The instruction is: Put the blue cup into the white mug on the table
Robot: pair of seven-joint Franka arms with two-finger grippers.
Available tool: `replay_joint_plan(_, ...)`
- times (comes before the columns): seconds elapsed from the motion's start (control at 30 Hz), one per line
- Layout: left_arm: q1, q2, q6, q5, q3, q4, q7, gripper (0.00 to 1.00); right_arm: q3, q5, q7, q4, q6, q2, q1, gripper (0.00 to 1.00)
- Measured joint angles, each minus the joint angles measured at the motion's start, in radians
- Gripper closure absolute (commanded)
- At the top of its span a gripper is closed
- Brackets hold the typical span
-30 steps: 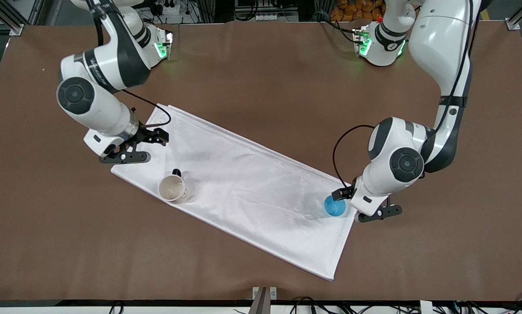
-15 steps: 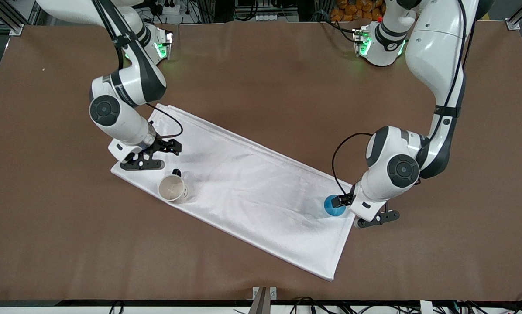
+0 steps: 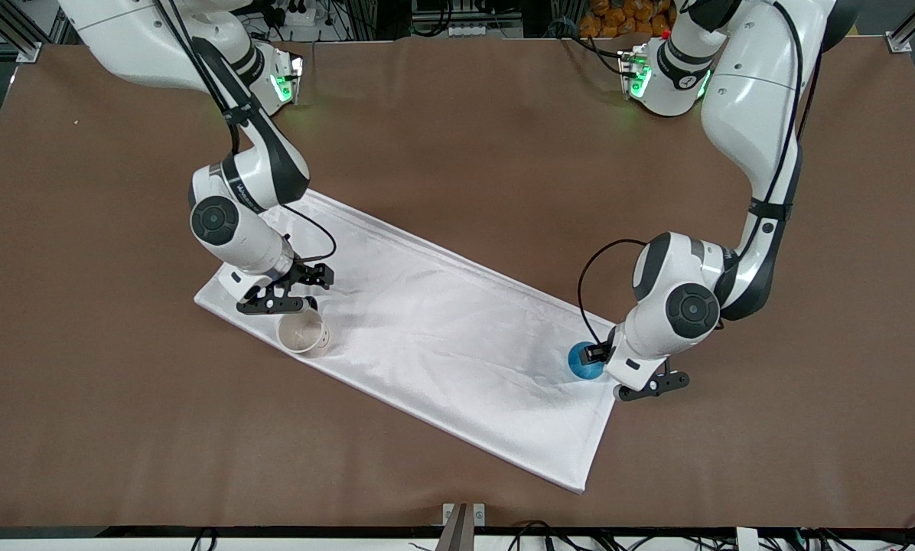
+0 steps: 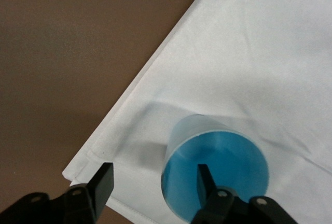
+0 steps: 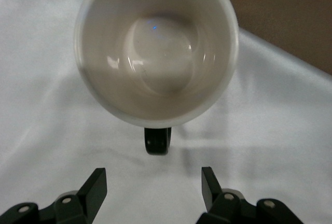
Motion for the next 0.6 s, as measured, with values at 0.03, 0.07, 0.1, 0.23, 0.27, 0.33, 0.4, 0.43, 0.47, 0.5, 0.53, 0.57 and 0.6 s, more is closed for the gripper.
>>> replay_joint_plan(0.03, 0.000, 0.001, 0.000, 0.000, 0.000, 0.000, -0.003, 1.00, 0.000, -0.006, 0.008, 0.007, 0.000, 0.004, 0.002, 0.30)
replay_joint_plan(0.07, 0.000, 0.001, 0.000, 0.000, 0.000, 0.000, -0.008, 1.00, 0.000, -0.015, 0.018, 0.015, 0.000, 0.009, 0.004, 0.32)
replay_joint_plan(0.1, 0.000, 0.002, 0.000, 0.000, 0.000, 0.000, -0.013, 1.00, 0.000, -0.025, 0.029, 0.022, 0.000, 0.014, 0.007, 0.35)
replay_joint_plan(0.23, -0.001, 0.002, 0.001, 0.000, 0.000, 0.000, -0.029, 1.00, -0.008, -0.056, 0.067, 0.057, -0.002, 0.035, 0.019, 0.47)
replay_joint_plan(0.27, -0.001, 0.002, 0.001, 0.000, 0.000, 0.000, -0.030, 1.00, -0.011, -0.060, 0.071, 0.066, -0.003, 0.040, 0.021, 0.52)
replay_joint_plan(0.33, -0.002, 0.002, 0.001, 0.000, 0.000, 0.000, -0.031, 1.00, -0.015, -0.066, 0.074, 0.080, -0.005, 0.049, 0.022, 0.66)
replay_joint_plan(0.4, -0.003, 0.002, 0.002, 0.000, -0.001, 0.000, -0.031, 1.00, -0.018, -0.068, 0.074, 0.091, -0.006, 0.058, 0.022, 0.78)
replay_joint_plan(0.43, -0.004, 0.002, 0.002, 0.000, -0.001, 0.000, -0.031, 1.00, -0.020, -0.068, 0.074, 0.095, -0.006, 0.062, 0.022, 0.87)
replay_joint_plan(0.47, -0.004, 0.002, 0.005, -0.002, -0.002, 0.002, -0.031, 1.00, -0.021, -0.069, 0.074, 0.101, -0.006, 0.066, 0.022, 0.94)
replay_joint_plan(0.5, -0.005, 0.002, 0.005, -0.002, -0.003, 0.004, -0.031, 1.00, -0.022, -0.069, 0.074, 0.106, -0.006, 0.071, 0.022, 1.00)
replay_joint_plan(0.53, -0.005, 0.002, 0.005, -0.002, -0.003, 0.006, -0.031, 1.00, -0.023, -0.069, 0.074, 0.109, -0.006, 0.074, 0.022, 1.00)
replay_joint_plan(0.57, -0.005, 0.002, 0.005, -0.002, -0.003, 0.007, -0.031, 1.00, -0.024, -0.069, 0.074, 0.114, -0.006, 0.077, 0.022, 1.00)
replay_joint_plan(0.6, -0.005, 0.002, 0.005, -0.002, -0.003, 0.008, -0.031, 1.00, -0.024, -0.069, 0.074, 0.117, -0.006, 0.079, 0.023, 1.00)
